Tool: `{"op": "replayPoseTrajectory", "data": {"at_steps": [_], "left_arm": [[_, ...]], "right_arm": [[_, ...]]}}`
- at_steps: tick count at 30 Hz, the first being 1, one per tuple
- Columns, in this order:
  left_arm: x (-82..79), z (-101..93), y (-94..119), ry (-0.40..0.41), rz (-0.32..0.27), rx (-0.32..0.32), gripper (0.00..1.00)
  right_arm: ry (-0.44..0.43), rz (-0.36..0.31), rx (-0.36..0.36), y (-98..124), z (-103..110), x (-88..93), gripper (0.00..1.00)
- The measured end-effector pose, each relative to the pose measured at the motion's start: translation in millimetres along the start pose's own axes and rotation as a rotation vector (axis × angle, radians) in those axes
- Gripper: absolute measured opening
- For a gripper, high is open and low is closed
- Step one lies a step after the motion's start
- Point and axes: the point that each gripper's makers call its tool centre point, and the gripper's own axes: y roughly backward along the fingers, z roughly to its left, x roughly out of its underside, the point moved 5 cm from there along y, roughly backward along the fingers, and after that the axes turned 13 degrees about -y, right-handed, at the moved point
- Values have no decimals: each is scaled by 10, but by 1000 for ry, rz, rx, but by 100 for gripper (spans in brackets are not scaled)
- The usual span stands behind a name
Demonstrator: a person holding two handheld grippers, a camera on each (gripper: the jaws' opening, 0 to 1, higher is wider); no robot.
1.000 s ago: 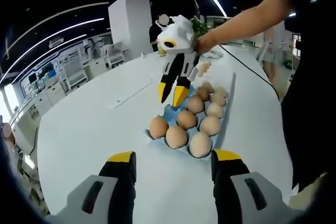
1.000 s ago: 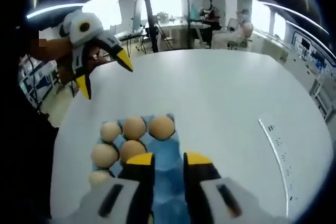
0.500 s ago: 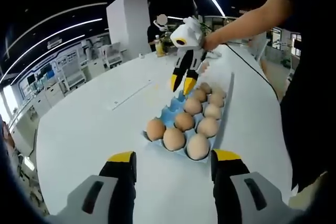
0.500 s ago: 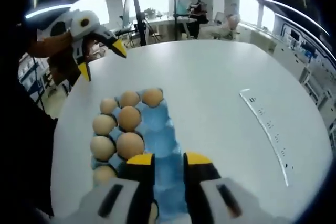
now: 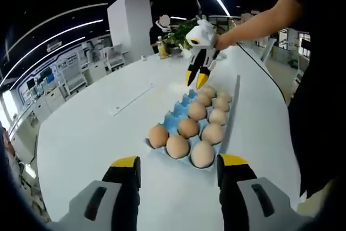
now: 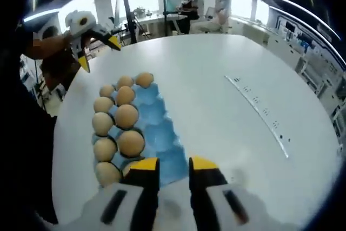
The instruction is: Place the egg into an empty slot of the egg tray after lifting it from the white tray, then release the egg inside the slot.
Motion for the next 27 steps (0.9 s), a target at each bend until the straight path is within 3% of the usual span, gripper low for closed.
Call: {"op": "replayPoseTrajectory", "data": {"at_steps": [5,11,14,18,22,24,27], "left_arm": [[69,32,2,-2,5,10,57],[-148,-141,-84,-2,6,8,57],[-248,-223,-122,-6,9,12,57],[-348,-288,-149,-10,12,13,57],[-427,-328,-164,-11,11,16,57],[-439,-336,-168,-11,11,18,57],[-456,-348,-172,-13,13,19,57]], "right_arm": [[-14,14,37,164,-78,145,21],[-47,21,132,473,-324,337,21],[-42,57,192,616,-445,453,22],[-77,82,220,757,-566,563,24],[-100,73,234,793,-613,571,24],[-115,74,204,737,-564,552,24],[-38,139,191,604,-513,575,25]]}}
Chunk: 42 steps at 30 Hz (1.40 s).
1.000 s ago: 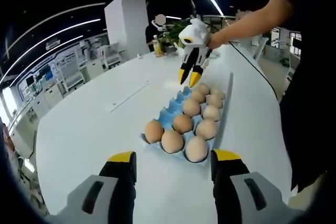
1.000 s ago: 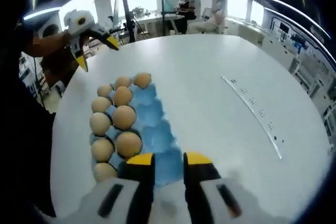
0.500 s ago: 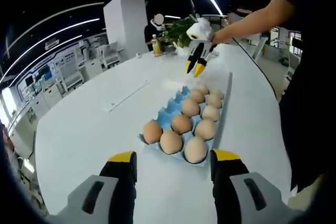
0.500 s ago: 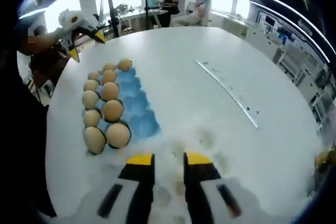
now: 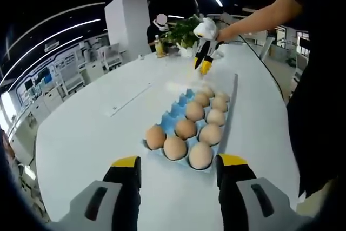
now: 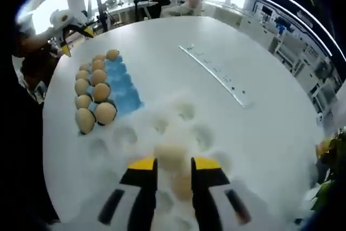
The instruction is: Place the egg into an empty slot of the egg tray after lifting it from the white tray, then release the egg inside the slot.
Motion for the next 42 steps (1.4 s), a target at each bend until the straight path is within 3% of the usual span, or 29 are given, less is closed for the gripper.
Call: {"op": "replayPoseTrajectory", "data": {"at_steps": [2,5,9,12,14,17,20,29,35,42], "left_arm": [[-12,-2,8,1,1,-2,57],[-5,7,33,1,3,-2,56],[28,40,58,4,8,-7,56],[41,51,50,5,12,-5,56],[30,55,39,6,7,-2,55],[31,70,40,5,3,-5,55],[22,76,44,12,-6,-16,55],[92,101,98,12,-2,-22,55],[113,112,108,10,1,-26,56],[136,92,101,12,1,-23,56]], "right_arm": [[3,23,-11,-75,25,-4,25],[86,90,20,-155,-31,-1,25],[160,176,-21,-195,-43,-53,26],[134,230,-26,-216,-56,-66,26],[185,284,-47,-246,-108,-78,26],[172,313,-52,-277,-113,-92,26],[146,290,-23,-245,-105,-70,25],[52,98,14,49,-99,-73,24],[32,71,31,226,-45,-49,24],[39,77,37,275,10,-43,24]]}}
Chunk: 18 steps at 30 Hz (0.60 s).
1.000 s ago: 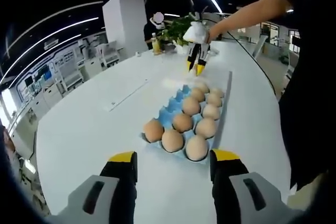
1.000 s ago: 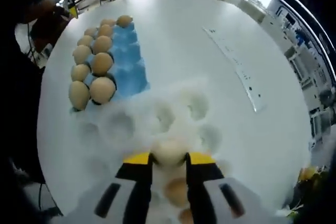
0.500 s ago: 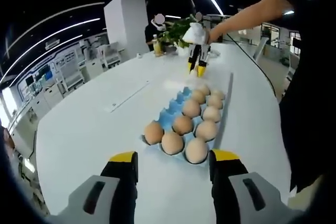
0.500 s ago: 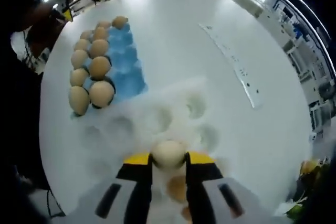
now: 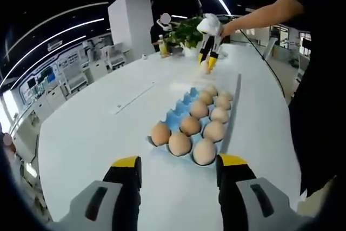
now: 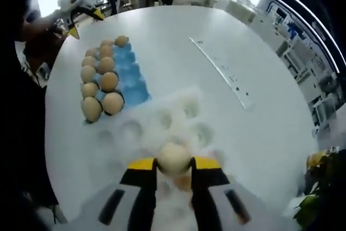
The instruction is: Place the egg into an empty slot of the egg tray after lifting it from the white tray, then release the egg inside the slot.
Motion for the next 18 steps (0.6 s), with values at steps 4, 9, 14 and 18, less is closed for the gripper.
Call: {"op": "replayPoseTrajectory", "data": {"at_steps": [4,9,14,18], "left_arm": [[12,1,7,1,0,0,57],[36,2,7,10,9,-2,64],[59,-12,6,18,24,3,73],[57,-22,12,28,24,5,74]], "right_arm": [[8,5,0,7,35,1,24],[13,-1,3,21,63,-33,24],[15,-7,5,34,60,-58,24],[13,-16,1,44,66,-77,24]]}}
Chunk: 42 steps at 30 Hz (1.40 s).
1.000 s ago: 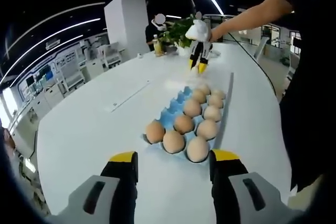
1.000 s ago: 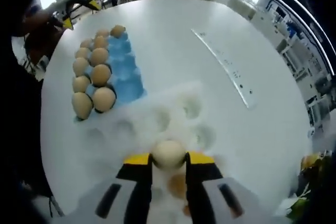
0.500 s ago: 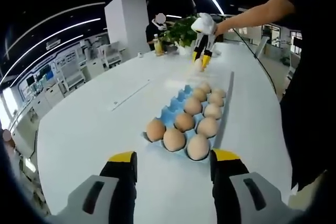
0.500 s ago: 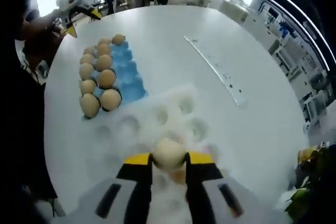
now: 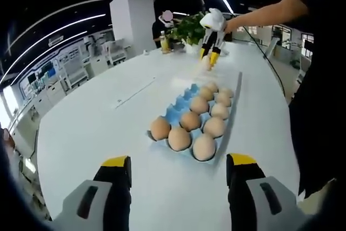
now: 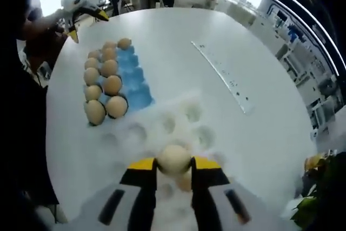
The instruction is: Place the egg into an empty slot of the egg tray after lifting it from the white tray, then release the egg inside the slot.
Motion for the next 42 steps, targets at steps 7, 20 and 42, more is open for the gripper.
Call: {"op": "replayPoseTrajectory", "data": {"at_steps": [7,20,42], "left_arm": [[14,-31,-9,15,12,14,79],[20,-8,-9,18,13,10,79],[43,23,25,28,9,0,75]], "right_arm": [[6,-7,-1,6,1,-16,24],[17,-19,-9,-14,42,-111,24],[157,-82,-116,-294,474,-782,24]]}}
